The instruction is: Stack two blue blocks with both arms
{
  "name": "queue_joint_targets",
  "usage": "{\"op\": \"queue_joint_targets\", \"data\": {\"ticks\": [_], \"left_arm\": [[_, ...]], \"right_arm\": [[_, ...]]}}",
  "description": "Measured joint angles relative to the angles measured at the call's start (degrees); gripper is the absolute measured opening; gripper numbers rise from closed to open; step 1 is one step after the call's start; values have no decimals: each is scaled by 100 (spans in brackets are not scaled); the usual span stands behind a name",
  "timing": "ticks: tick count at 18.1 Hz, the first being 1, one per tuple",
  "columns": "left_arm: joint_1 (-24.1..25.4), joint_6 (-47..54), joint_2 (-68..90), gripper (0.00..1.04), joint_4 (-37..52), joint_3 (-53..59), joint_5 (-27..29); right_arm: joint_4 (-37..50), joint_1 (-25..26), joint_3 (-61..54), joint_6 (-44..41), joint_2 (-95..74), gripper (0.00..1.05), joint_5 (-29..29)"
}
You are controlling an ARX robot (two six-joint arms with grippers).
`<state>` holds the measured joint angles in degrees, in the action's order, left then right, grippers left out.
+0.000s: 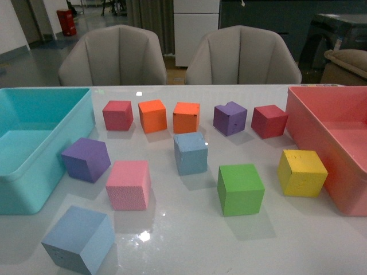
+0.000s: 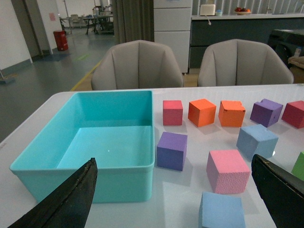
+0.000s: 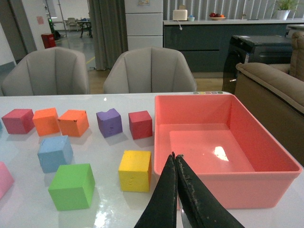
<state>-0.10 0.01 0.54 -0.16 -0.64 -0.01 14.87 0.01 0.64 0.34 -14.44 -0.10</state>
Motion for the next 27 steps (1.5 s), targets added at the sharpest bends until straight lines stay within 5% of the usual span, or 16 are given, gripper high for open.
{"op": "queue_joint_targets", "data": {"ticks": [7,10,18,21,25,26,27], "left_arm": [[0,0,0,98,0,0,2],[0,-2,0,98,-2,0,2],[0,0,0,98,0,0,2],[0,0,0,98,-2,0,2],[0,0,0,98,-2,0,2],[-87,-44,66,98,-358,-87,254],[-658,-168,739,98,-1316,-566,1309]], "right_arm": [[-584,0,0,0,514,2,0],[-1530,0,2,0,1204,2,9],[-1510,0,2,-4,1419,4,11],[-1506,0,2,-2,1419,24,11],[-1506,0,2,-4,1419,75,11],[-1504,0,2,-2,1419,88,11],[-1508,0,2,2,1419,100,-2]]}}
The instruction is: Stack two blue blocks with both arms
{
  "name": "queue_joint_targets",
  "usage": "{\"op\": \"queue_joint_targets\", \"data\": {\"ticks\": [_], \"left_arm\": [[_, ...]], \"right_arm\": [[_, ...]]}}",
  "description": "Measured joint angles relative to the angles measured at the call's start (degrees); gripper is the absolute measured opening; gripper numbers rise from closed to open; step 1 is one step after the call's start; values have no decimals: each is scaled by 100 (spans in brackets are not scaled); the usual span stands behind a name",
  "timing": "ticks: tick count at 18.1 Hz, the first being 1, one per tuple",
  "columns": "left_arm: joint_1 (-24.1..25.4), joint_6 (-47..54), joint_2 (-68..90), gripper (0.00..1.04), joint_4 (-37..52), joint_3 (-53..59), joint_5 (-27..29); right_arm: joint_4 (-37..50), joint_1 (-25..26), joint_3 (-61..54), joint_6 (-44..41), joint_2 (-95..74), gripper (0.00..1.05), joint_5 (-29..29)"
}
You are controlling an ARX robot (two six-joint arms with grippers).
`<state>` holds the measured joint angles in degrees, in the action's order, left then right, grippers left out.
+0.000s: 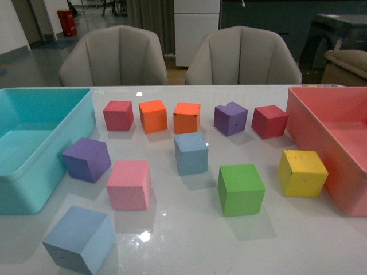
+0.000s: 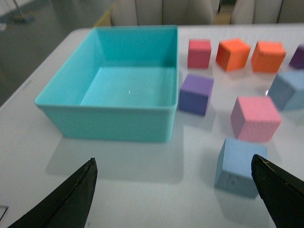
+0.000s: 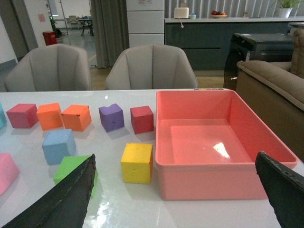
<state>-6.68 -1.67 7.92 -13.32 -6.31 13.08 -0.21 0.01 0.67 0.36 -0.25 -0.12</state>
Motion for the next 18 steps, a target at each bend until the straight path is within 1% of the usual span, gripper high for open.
{"op": "queue_joint_targets", "data": {"ticks": [1,2,3,4,5,6,8,9,11,13,14,15,18], "left_arm": [[-461,-26,470,98,-140,-389,667],[-918,-28,562,98,-11,-756,1259],[-1270,-24,619,98,107,-1073,1432],[-1467,22,754,98,221,-1207,1296],[-1373,142,1204,98,632,-1207,953],[-1224,219,1910,98,1121,-1209,540],[-1349,236,3541,98,2061,-1346,-393],[-1410,245,4376,98,2441,-1484,-730],[-1381,299,5761,98,2806,-1698,-1040],[-1300,319,6710,98,2817,-1788,-1316],[-1263,321,6972,98,2802,-1832,-1368],[-1228,328,7189,98,2780,-1912,-1552],[-1084,365,7750,98,2809,-2194,-1587]], "right_arm": [[7,0,0,-7,0,98,20],[0,0,0,-4,0,98,13],[2,0,0,-4,0,98,15],[4,0,0,-4,0,98,13],[4,0,0,-4,0,98,15],[2,0,0,-4,0,98,15],[2,0,0,-4,0,98,15],[2,0,0,-4,0,98,13],[2,0,0,-4,0,98,13],[2,0,0,-4,0,98,15],[2,0,0,-4,0,98,15],[2,0,0,-4,0,98,13],[2,0,0,-4,0,98,15]]}}
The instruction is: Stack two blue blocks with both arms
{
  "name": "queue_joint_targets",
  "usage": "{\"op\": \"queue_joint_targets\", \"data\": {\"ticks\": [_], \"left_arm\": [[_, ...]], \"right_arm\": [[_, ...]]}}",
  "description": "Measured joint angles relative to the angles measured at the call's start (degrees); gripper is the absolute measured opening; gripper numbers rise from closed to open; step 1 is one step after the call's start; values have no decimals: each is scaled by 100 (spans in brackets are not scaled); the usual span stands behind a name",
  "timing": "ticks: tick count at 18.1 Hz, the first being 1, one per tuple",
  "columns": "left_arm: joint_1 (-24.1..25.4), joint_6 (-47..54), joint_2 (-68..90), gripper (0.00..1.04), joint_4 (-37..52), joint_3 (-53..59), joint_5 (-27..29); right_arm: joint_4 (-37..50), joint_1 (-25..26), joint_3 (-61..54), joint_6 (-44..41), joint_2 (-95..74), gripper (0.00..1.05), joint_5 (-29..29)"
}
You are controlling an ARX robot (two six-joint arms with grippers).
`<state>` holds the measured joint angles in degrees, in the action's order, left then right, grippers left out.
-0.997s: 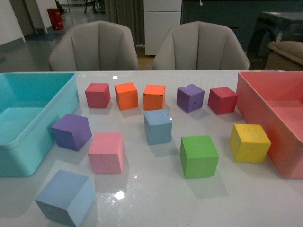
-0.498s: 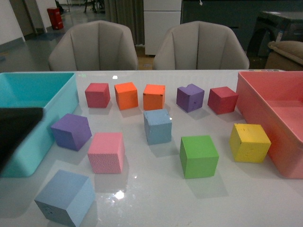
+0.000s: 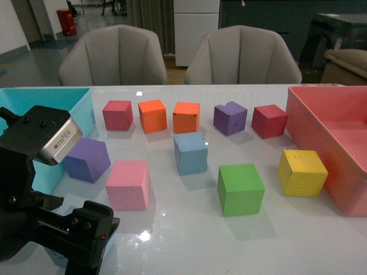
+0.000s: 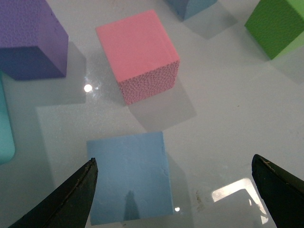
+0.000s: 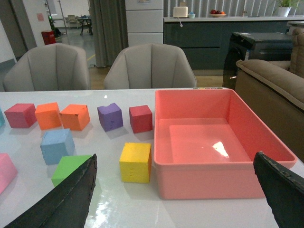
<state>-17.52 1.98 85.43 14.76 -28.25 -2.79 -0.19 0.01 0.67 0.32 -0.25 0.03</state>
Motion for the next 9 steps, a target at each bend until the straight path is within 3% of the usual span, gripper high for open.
{"op": "queue_joint_targets", "data": {"ticks": [4,9], "left_arm": [[321,-4,483,98,50,-243,17],[323,4,826,98,219,-264,-44]], "right_arm": [[0,0,0,0,0,98,-2],[0,0,0,0,0,98,-2]]}}
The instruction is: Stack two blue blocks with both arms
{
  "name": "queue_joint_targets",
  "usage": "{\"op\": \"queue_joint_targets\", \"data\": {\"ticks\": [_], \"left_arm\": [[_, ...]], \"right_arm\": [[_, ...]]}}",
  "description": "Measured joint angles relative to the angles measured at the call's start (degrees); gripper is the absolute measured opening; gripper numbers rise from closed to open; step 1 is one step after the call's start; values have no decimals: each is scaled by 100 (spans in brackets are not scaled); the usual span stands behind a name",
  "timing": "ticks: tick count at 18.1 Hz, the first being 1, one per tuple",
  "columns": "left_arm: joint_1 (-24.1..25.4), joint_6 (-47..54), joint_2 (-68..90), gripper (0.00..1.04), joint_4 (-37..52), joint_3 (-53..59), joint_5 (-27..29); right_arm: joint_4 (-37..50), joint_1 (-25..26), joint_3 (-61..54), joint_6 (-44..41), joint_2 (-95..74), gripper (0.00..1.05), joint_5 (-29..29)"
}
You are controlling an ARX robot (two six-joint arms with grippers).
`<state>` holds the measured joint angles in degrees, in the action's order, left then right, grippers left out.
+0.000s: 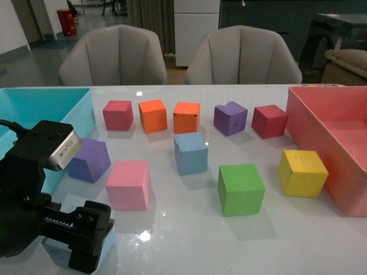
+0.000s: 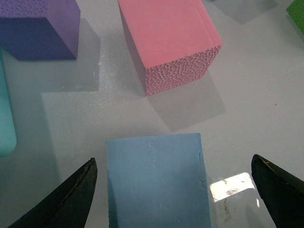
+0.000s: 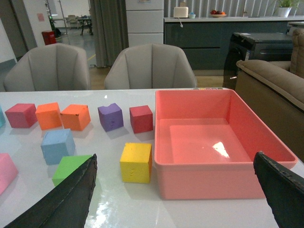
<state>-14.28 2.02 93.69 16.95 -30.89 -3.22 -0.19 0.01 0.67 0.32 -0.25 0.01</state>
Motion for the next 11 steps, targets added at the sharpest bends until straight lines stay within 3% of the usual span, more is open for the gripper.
{"op": "queue_joint_targets", "data": {"ticks": [9,10,11], "left_arm": [[13,144,1064,98,592,61,127],[11,149,1121,94,597,61,170],[-13,149,1139,83,605,61,192]], "right_arm": [[0,0,0,0,0,98,2],[0,0,0,0,0,98,2],[0,0,0,0,0,98,2]]}}
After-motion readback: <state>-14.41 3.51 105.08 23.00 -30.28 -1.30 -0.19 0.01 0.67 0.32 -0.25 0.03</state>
